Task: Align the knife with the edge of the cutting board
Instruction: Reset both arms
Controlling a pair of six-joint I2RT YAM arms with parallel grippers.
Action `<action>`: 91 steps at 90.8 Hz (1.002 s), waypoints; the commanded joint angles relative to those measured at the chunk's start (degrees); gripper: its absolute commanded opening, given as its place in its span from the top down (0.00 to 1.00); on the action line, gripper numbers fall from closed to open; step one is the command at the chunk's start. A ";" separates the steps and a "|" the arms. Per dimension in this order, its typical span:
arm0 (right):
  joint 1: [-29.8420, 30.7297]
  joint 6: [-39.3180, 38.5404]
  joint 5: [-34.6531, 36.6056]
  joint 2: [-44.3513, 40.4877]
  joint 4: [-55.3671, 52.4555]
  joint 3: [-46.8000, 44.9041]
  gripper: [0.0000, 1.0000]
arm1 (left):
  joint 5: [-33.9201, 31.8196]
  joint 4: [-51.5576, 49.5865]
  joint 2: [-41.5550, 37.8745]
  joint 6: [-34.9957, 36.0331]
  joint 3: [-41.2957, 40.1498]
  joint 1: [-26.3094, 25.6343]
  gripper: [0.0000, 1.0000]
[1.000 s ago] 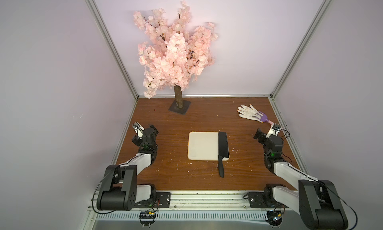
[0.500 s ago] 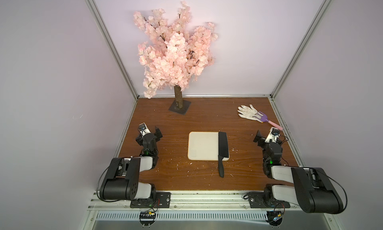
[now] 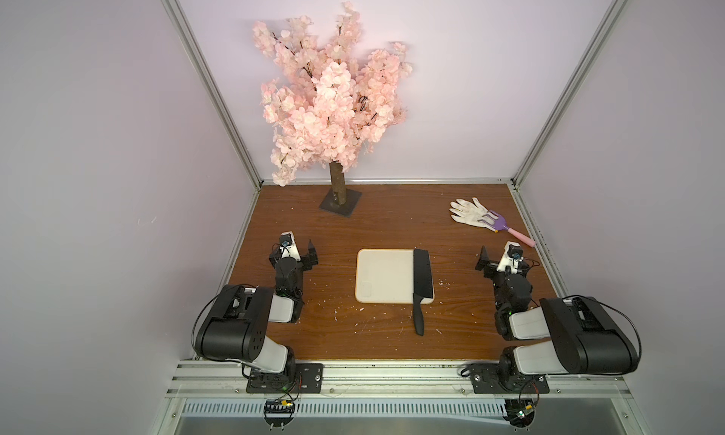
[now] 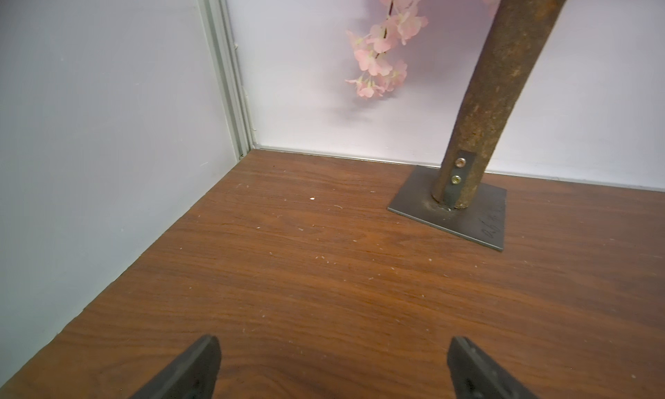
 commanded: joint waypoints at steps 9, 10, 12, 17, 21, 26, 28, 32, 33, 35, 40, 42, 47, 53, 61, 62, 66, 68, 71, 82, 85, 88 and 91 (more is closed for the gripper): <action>3.95 -6.30 0.15 5.92 13.20 -1.10 0.00 | 4.69 4.38 0.70 2.54 -0.74 0.08 0.01; 4.01 -6.36 0.14 5.95 13.32 -1.15 0.00 | 4.89 4.28 0.73 2.53 -0.65 0.14 0.01; 4.12 -6.47 0.22 5.81 13.25 -1.23 0.00 | 5.33 4.10 0.73 2.57 -0.50 0.29 0.01; 4.16 -6.60 0.30 5.54 12.30 -1.01 0.00 | 6.39 3.49 0.76 2.40 -0.19 0.80 0.01; 4.42 -6.72 0.38 5.52 11.04 -0.36 0.01 | 6.81 3.11 0.87 2.35 0.04 0.93 0.01; 4.51 -7.06 -0.09 5.20 7.54 1.24 0.00 | 8.27 2.49 0.96 2.08 0.41 1.55 0.01; 4.51 -7.11 -0.41 5.05 5.87 2.07 0.00 | 8.63 2.31 1.01 2.02 0.58 1.76 0.01; 4.52 -7.15 -0.51 4.96 1.81 4.09 0.01 | 8.80 2.01 1.03 1.91 0.70 1.94 0.01; 4.51 -7.09 -0.45 4.98 0.90 4.61 0.01 | 8.92 1.95 1.07 1.86 0.73 1.94 0.01; 4.46 -7.01 -0.30 5.06 -0.95 5.63 0.00 | 9.04 1.91 1.03 1.85 0.79 2.06 0.01; 3.82 -6.13 -0.67 5.08 -4.00 7.38 0.01 | 9.08 1.77 1.13 1.76 0.84 2.06 0.01; 3.54 -5.67 -0.73 5.09 -4.75 7.71 0.00 | 9.10 1.71 1.13 1.74 0.84 2.15 0.01; 3.00 -4.95 -0.76 5.21 -5.21 8.08 0.00 | 9.13 1.71 1.08 1.78 0.79 2.13 0.01; 2.99 -4.82 -0.70 5.31 -5.29 8.12 0.00 | 9.04 1.72 0.97 1.69 0.80 2.09 0.01; 2.92 -4.68 -0.66 5.22 -5.27 8.11 0.01 | 9.05 1.72 0.82 1.69 0.72 2.20 0.01; 2.92 -4.67 -0.66 5.20 -5.24 8.11 0.00 | 9.05 1.72 0.79 1.67 0.69 2.16 0.01; 2.93 -4.67 -0.68 5.11 -5.25 8.05 0.00 | 9.04 1.72 0.84 1.73 0.63 2.17 0.01; 2.90 -4.78 -0.69 5.16 -5.19 8.03 0.00 | 9.04 1.72 0.78 1.76 0.59 2.14 0.01; 2.92 -4.79 -0.66 5.15 -5.19 7.99 0.00 | 9.03 1.72 0.73 1.80 0.63 2.17 0.01; 2.92 -4.76 -0.68 5.05 -4.85 7.77 0.00 | 9.04 1.82 0.49 1.74 0.32 2.17 0.01; 2.92 -4.82 -0.70 5.02 -4.81 7.76 0.00 | 9.04 1.81 0.44 1.73 0.32 2.13 0.01; 2.92 -4.81 -0.67 5.00 -4.82 7.76 0.00 | 9.04 1.81 0.41 1.73 0.36 2.14 0.01; 2.92 -4.76 -0.66 4.96 -4.83 7.76 0.01 | 9.04 1.81 0.46 1.73 0.32 2.15 0.01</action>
